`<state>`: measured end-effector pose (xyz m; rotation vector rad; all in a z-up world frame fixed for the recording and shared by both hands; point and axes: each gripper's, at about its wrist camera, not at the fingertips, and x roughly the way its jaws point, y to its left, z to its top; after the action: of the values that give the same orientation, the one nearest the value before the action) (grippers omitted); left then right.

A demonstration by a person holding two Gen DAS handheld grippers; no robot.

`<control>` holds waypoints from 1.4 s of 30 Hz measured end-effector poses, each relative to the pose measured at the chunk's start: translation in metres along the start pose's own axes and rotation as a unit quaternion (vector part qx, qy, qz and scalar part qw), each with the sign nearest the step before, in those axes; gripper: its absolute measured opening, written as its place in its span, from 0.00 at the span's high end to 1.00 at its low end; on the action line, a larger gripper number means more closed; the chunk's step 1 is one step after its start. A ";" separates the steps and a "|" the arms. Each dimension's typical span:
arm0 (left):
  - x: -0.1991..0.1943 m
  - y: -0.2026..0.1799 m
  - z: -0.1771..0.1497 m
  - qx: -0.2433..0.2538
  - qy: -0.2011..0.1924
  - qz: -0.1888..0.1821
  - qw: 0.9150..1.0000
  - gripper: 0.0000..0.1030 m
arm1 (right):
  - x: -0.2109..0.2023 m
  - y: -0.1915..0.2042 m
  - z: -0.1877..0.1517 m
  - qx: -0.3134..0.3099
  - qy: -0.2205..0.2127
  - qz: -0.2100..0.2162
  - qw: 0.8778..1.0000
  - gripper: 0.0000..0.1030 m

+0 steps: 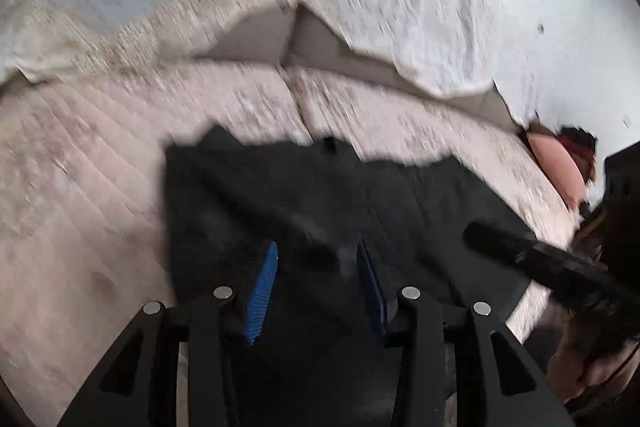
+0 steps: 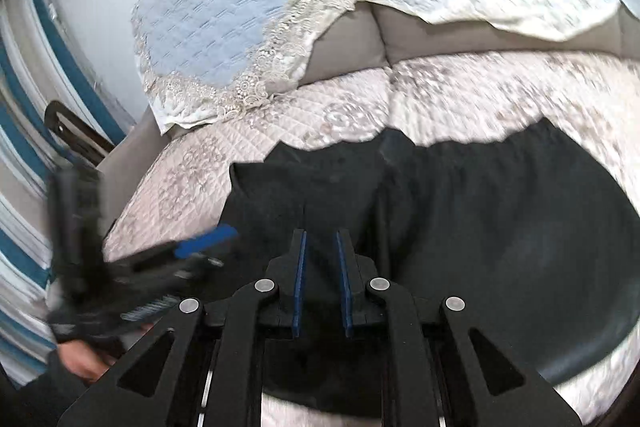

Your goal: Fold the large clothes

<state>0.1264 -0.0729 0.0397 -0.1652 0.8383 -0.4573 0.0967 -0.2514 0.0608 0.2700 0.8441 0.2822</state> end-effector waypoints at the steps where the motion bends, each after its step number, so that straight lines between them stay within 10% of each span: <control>1: -0.003 0.005 0.008 -0.001 -0.009 0.013 1.000 0.59 | 0.007 0.000 0.004 -0.001 0.003 -0.004 1.000 0.85; 10: 0.056 0.038 0.000 -0.022 0.041 0.063 0.997 0.59 | 0.072 -0.034 -0.024 0.007 0.044 -0.085 0.995 0.88; 26: 0.058 0.023 -0.011 0.009 0.028 0.096 0.995 0.57 | 0.061 -0.051 -0.030 0.030 0.023 -0.075 0.996 0.93; 34: -0.004 -0.038 -0.051 0.034 0.010 0.009 0.999 0.57 | -0.014 -0.032 -0.065 0.016 -0.003 -0.048 0.999 0.92; 42: 0.021 -0.048 -0.074 0.054 0.035 0.022 0.998 0.56 | 0.010 -0.035 -0.093 0.003 0.031 -0.070 0.997 0.95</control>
<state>0.0674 -0.1226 -0.0077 -0.0317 0.8814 -0.4666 0.0366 -0.2693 -0.0168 0.2076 0.9197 0.1588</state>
